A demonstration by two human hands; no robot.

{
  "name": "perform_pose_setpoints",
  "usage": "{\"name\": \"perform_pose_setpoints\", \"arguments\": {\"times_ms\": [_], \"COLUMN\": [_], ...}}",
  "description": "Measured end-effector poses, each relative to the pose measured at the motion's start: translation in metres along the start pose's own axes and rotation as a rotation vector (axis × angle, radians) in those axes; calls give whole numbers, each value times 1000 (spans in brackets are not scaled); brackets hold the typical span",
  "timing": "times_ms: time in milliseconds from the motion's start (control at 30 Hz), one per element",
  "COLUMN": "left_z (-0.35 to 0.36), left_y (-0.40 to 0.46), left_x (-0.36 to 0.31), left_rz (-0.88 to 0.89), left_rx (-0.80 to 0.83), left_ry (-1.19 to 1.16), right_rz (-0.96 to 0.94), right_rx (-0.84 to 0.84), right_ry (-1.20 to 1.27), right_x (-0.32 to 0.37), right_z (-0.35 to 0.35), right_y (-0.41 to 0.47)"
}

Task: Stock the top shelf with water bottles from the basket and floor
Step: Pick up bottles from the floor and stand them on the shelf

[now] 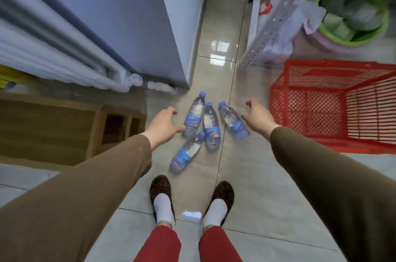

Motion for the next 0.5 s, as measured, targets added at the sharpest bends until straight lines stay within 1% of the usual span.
{"name": "perform_pose_setpoints", "arguments": {"times_ms": [233,400,500], "left_z": [93,139,153], "left_y": [111,169,191], "left_x": [37,48,56], "left_rz": [-26,-40,-60], "left_rx": [40,35,18], "left_ry": [-44,-85,-120], "right_rz": [110,56,37], "right_rx": [55,145,191], "right_ry": [0,-14,102], "right_x": [-80,-100,-100], "right_z": [83,125,139], "right_y": [96,147,165]}}
Point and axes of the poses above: each hand's wrist, its own y-axis towards the middle knuckle, its own z-axis out of the palm, x = y × z, the point moved 9 cm from there along y, towards the middle knuckle, and after that the axes turned 2 degrees about y, right-handed, at the moved point
